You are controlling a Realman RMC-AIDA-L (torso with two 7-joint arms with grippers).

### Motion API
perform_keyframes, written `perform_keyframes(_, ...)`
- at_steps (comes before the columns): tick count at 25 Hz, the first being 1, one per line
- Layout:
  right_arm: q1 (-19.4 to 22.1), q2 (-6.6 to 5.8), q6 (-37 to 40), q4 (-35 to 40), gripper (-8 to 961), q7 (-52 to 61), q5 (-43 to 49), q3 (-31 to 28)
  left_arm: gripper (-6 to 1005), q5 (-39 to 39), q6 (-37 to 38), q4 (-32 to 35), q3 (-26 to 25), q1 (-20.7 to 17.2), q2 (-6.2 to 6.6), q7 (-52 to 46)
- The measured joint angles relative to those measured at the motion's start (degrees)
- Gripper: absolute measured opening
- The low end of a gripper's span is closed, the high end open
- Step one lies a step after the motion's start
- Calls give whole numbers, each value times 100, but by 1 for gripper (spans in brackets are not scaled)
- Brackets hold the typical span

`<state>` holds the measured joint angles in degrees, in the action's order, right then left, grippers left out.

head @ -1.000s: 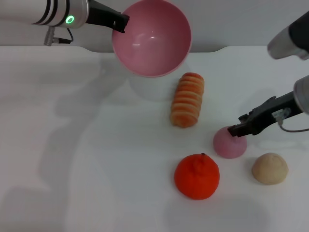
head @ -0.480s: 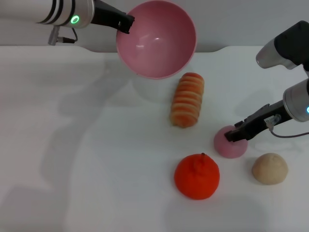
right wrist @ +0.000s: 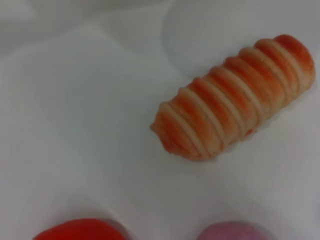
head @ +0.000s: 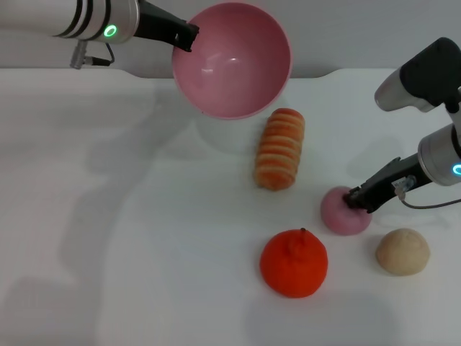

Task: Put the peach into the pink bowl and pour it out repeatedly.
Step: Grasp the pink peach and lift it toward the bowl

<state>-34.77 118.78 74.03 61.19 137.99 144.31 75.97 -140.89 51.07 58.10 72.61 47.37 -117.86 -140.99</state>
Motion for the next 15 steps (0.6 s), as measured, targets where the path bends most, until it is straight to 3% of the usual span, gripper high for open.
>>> perform_keyframes(5,2,-3,-11,30,36,0,69,56,45,0,0,0,-1,-27,0,-6)
perform_keyframes(10,89,-3,65,399,23,1,74,61,45,0,16,-1,-1,-30,0,-4)
perform_keyframes(15,520,0,320,1813,22,196,73,49,45,0,33,-4,4,-30,0,-1)
